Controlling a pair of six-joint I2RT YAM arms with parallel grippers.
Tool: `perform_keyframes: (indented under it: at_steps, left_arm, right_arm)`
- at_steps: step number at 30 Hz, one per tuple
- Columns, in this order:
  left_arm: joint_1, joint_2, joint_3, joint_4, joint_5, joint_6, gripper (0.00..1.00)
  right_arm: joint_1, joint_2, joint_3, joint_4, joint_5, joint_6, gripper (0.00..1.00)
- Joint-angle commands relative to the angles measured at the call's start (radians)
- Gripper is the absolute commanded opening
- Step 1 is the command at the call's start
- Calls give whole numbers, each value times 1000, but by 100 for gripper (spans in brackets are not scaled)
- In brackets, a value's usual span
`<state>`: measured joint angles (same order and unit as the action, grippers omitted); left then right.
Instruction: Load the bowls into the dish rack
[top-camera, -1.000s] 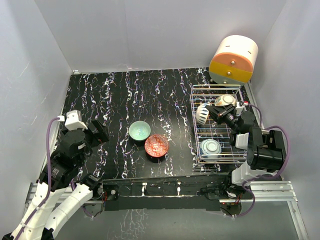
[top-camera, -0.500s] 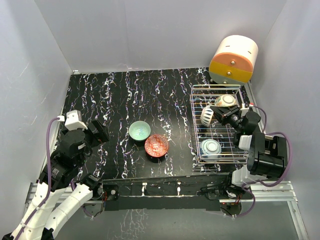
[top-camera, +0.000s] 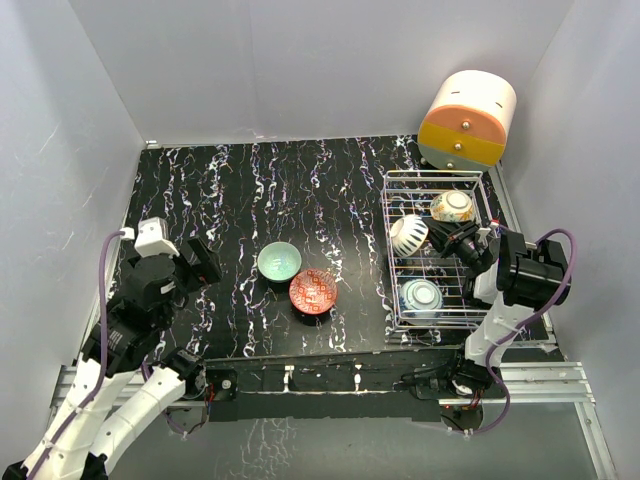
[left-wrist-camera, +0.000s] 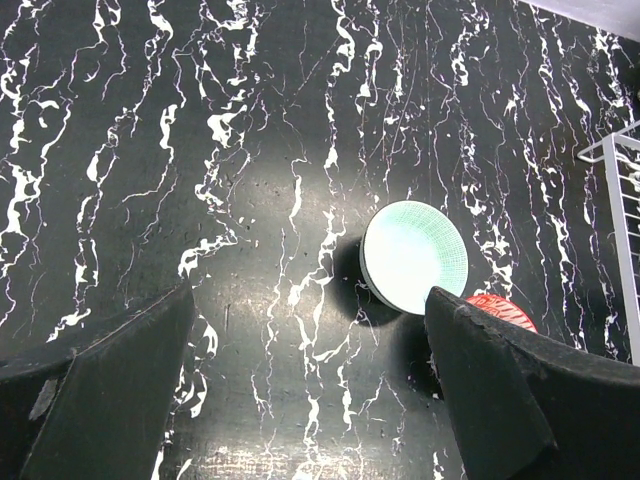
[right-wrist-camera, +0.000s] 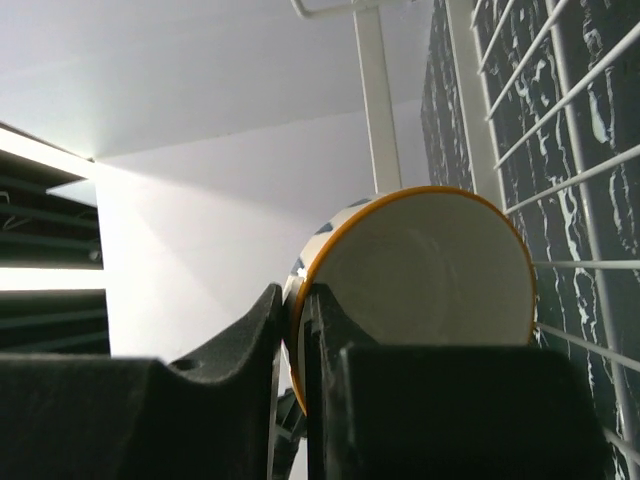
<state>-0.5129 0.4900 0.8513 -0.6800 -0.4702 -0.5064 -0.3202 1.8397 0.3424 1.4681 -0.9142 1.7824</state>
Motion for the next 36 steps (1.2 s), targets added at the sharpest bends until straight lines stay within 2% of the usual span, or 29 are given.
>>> perform_keyframes:
  at_steps: [1,5,8,10,15,20,24,31,36]
  left_arm:
    - [-4,23,42,28,8,5,97]
    - [-4,33,43,44,15,3,97]
    - [-4,40,48,47,21,2,97]
    - [-4,39,49,45,21,3,97]
    - [-4,29,53,32,12,9,97]
    - [-4,8,40,31,10,3,97]
    - [-3,-9,30,28,12,-1,97]
    - [-4,-32,28,9,9,0,97]
    - [-3,-51,20,-2,2,-1,97]
  right_arm:
    - [7,60,-31,139,-17,29,12]
    - [9,25,-7,37,-4,0,13]
    - [9,-47,11,-144,20,-106,23]
    - [9,-131,43,-298,42,-217,27]
    - [7,-310,131,-735,131,-483,48]
    - [7,-422,255,-1077,241,-690,53]
    - [7,-433,292,-1183,273,-772,55]
    - [7,-403,269,-1219,274,-826,57]
    - [7,-425,281,-1277,329,-887,58]
